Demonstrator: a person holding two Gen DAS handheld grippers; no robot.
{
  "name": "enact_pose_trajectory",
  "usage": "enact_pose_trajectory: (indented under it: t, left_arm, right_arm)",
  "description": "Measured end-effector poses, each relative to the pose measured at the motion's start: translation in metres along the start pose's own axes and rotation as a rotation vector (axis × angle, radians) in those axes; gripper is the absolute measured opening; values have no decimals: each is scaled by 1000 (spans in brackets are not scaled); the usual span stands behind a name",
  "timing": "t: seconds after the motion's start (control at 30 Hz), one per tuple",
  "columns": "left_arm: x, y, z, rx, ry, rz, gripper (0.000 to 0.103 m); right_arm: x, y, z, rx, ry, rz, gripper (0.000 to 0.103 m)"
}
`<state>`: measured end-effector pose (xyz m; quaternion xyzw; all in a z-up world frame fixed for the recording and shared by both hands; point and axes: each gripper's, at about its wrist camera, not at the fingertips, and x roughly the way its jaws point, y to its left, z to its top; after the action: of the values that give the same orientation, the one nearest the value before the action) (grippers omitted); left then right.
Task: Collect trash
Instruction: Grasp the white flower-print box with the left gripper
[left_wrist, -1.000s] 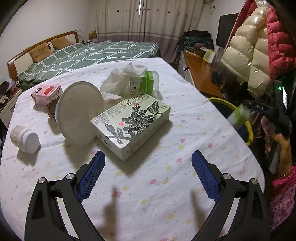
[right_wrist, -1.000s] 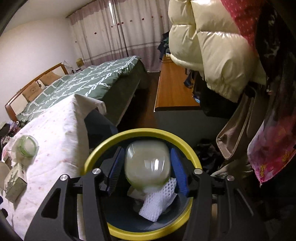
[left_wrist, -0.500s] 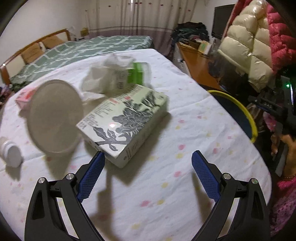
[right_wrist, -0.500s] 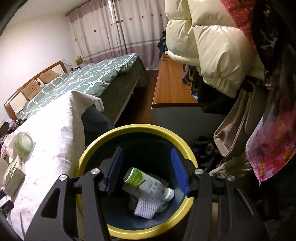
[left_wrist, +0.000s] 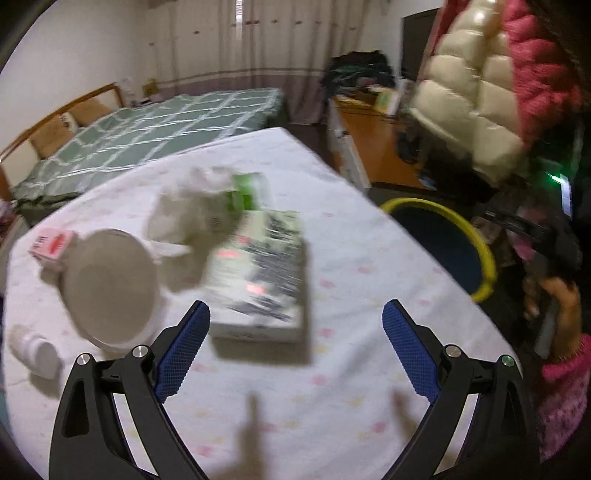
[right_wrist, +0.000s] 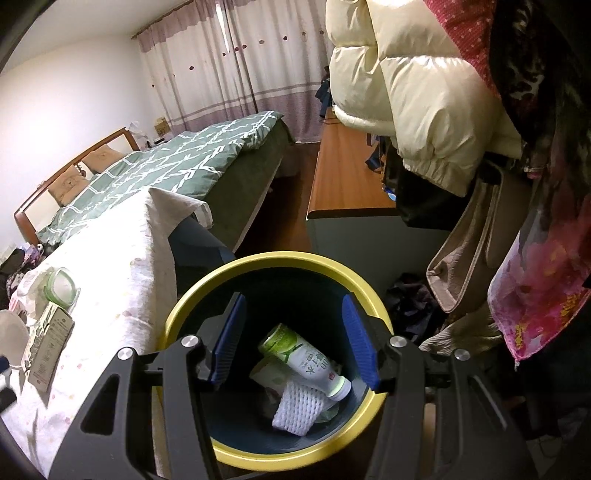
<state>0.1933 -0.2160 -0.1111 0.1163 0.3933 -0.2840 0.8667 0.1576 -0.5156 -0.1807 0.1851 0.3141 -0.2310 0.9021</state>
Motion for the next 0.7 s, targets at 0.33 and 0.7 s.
enact_pose_trajectory:
  t: [0.33,0.7]
  left_arm:
    - [59,15,24,7,120,29,93]
    - [92,21,27,-16,197,56,75]
  right_arm:
    - [2,13,-4,-21,18,23,53]
    - [7,11,-8,-11,42,47,53]
